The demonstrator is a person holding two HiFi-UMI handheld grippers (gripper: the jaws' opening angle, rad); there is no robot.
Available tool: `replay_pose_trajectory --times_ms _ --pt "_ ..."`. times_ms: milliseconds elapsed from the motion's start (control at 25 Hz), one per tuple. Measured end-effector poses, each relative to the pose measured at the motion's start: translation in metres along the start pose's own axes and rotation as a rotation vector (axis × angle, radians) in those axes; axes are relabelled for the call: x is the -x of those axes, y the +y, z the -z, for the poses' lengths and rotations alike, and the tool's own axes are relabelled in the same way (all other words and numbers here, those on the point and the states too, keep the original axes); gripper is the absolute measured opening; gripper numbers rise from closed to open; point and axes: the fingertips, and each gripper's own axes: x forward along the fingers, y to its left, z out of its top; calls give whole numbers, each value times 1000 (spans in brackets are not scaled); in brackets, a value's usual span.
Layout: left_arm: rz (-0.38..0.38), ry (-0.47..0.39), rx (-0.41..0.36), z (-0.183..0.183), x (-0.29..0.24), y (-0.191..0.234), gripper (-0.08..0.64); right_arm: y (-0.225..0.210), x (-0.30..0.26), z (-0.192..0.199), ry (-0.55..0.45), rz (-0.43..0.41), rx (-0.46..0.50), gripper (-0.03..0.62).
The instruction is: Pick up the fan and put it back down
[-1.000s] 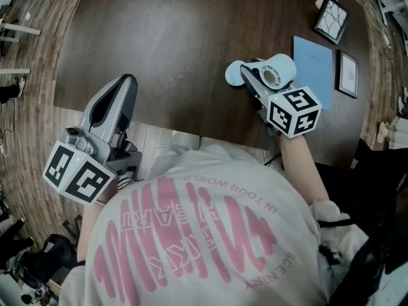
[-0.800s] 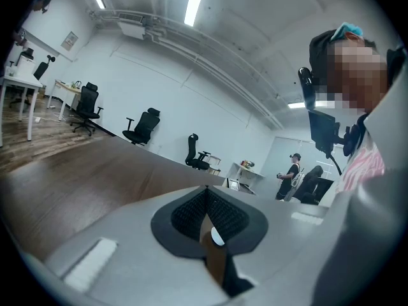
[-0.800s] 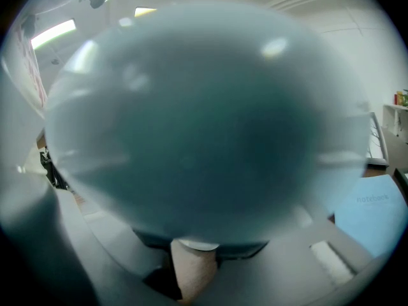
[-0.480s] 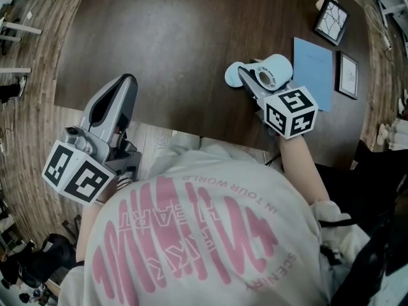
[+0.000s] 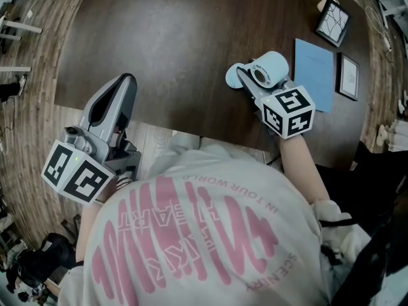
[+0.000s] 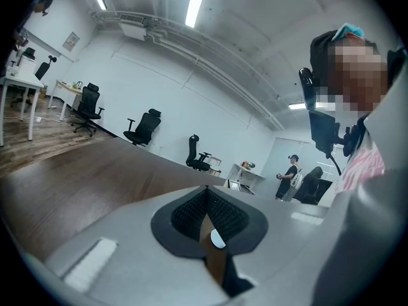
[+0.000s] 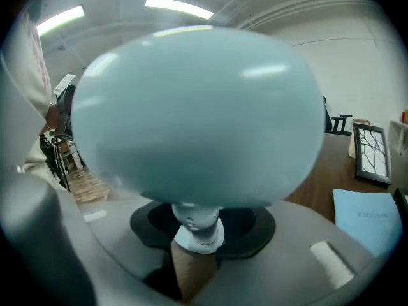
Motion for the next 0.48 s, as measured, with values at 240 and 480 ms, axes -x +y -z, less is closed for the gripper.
replay_pose_trajectory --times_ms 240,480 --pt "-4 0 2 0 1 0 20 -2 1 -2 -6 -2 -18 150" --pt "-15 -1 2 -1 3 2 20 -3 0 -3 -8 -2 -19 150"
